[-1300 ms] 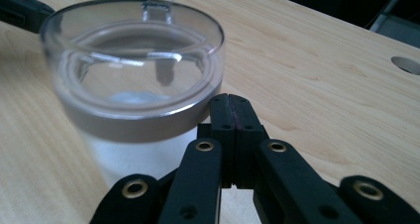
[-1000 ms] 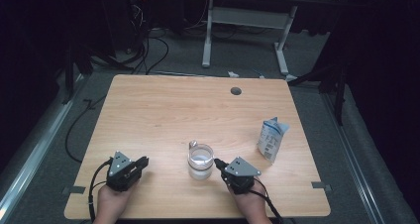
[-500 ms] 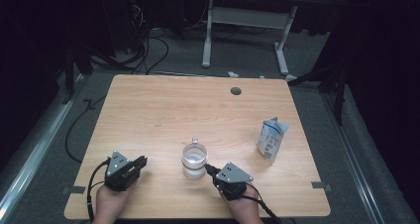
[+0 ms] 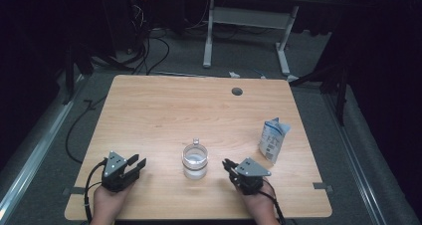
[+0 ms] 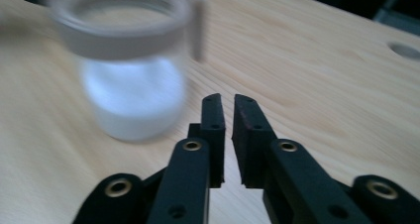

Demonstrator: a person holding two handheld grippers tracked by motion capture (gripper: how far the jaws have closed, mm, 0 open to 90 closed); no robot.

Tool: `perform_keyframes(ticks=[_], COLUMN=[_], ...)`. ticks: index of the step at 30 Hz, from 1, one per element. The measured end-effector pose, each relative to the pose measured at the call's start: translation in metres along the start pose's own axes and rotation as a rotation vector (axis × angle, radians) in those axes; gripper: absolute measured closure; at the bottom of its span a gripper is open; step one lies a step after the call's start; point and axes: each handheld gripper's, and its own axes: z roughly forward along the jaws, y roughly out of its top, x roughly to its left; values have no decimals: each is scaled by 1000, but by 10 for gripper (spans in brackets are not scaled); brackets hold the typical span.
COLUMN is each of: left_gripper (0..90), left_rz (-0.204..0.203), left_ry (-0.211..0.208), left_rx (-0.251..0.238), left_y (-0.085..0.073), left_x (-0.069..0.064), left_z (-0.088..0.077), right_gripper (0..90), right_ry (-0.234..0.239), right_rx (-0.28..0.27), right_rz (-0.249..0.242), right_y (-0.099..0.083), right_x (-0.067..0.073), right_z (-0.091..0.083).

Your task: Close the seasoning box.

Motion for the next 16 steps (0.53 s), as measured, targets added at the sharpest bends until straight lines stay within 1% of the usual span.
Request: perform_keyframes(ticks=[1,2,3,4,5,7,10,11,14,16], left_gripper=[564,541,519,511,504,498,495,493,488,482], left_rz=[-2,-3,0,10,12,-1,-9,-9,4,4], left_ry=[7,14,23,45,59,70,75,75,72,69], left_rx=[1,9,13,17,22,19,20,19,22,16], left_y=[0,0,-1,-1,-1,-1,-2,-2,-1,-1], left_x=[1,4,5,7,8,12,14,14,12,11], left_z=[0,0,0,0,-1,-2,-4,-4,-4,-4], right_gripper=[766,746,713,680,644,596,572,562,537,525], right_ry=[-20,-30,-50,-63,-85,-110,-126,-119,-121,-115], right_rx=[20,34,48,53,60,49,35,34,29,30], right_rz=[19,34,57,70,93,129,167,179,171,167], right_y=[-7,-11,-18,-22,-29,-37,-44,-45,-43,-43], right_x=[-11,-18,-28,-34,-43,-53,-61,-62,-60,-58], right_z=[-2,-3,-5,-7,-11,-18,-27,-28,-29,-29])
